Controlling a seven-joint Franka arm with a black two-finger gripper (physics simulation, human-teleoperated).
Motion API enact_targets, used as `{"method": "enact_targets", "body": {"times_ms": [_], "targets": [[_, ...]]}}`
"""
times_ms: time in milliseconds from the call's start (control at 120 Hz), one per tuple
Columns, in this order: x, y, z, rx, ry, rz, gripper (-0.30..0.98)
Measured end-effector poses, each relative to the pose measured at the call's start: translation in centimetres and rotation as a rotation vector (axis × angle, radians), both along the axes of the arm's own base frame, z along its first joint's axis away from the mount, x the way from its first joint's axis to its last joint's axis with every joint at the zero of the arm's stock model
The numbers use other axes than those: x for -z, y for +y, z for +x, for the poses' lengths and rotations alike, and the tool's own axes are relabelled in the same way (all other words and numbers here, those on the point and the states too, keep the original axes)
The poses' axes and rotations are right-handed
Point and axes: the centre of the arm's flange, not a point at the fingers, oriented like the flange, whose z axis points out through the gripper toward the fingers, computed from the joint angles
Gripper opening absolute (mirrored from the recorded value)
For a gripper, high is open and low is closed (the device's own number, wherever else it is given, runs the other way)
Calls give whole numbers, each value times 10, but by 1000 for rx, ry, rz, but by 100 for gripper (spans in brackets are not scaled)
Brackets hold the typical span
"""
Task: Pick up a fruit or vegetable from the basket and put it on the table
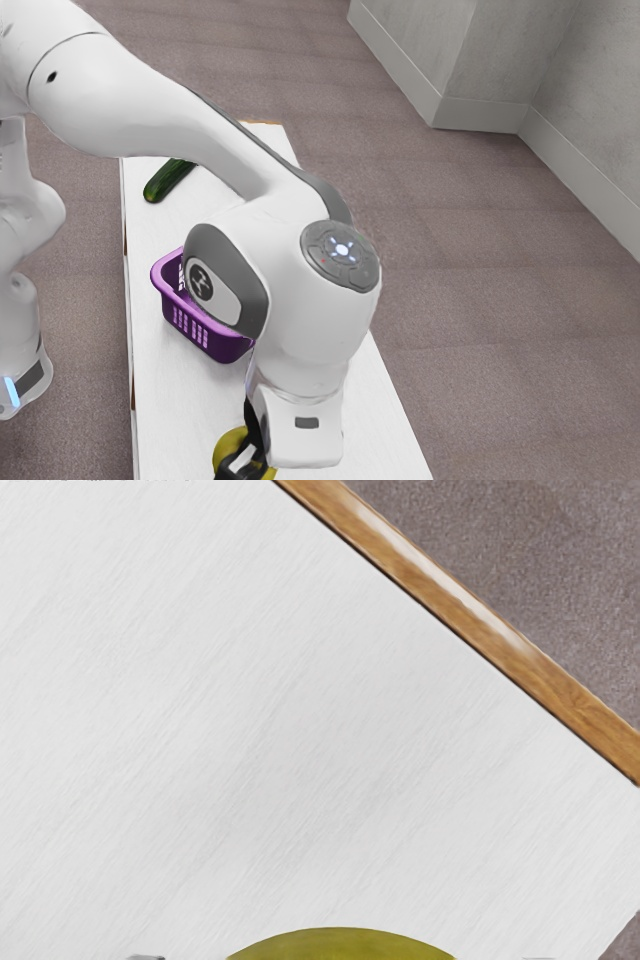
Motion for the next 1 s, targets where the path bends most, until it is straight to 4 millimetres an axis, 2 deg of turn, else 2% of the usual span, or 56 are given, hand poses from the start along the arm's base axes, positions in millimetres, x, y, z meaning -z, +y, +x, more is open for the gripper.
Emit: {"method": "enact_targets", "body": {"times_ms": [58,108,150,258,308,350,408,458,542,633,650,683,708,725,775,800,825,875,908,950,1000], "targets": [[20,-1,-1,-1,4,0,36],[33,8,12,-32,1,-2,35],[40,22,32,-76,-2,-5,35],[55,70,101,-220,-23,-23,36],[65,82,119,-257,-25,-29,37],[67,72,123,-242,-24,-40,46],[66,46,110,-188,-20,-52,52],[67,35,103,-160,-16,-56,56],[68,33,103,-147,-13,-55,61],[61,43,118,-167,-28,-54,64],[52,43,122,-171,-37,-60,64],[2,41,136,-181,-85,-98,64],[-48,42,145,-191,-129,-133,65],[-92,48,150,-202,-171,-164,65],[-209,91,157,-264,-273,-227,65],[-258,122,154,-304,-316,-245,66],[-295,155,150,-351,-349,-248,66],[-347,223,137,-460,-394,-223,66],[-368,265,127,-536,-404,-192,66],[-380,312,115,-626,-386,-140,66],[-371,353,111,-714,-315,-55,66]]}}
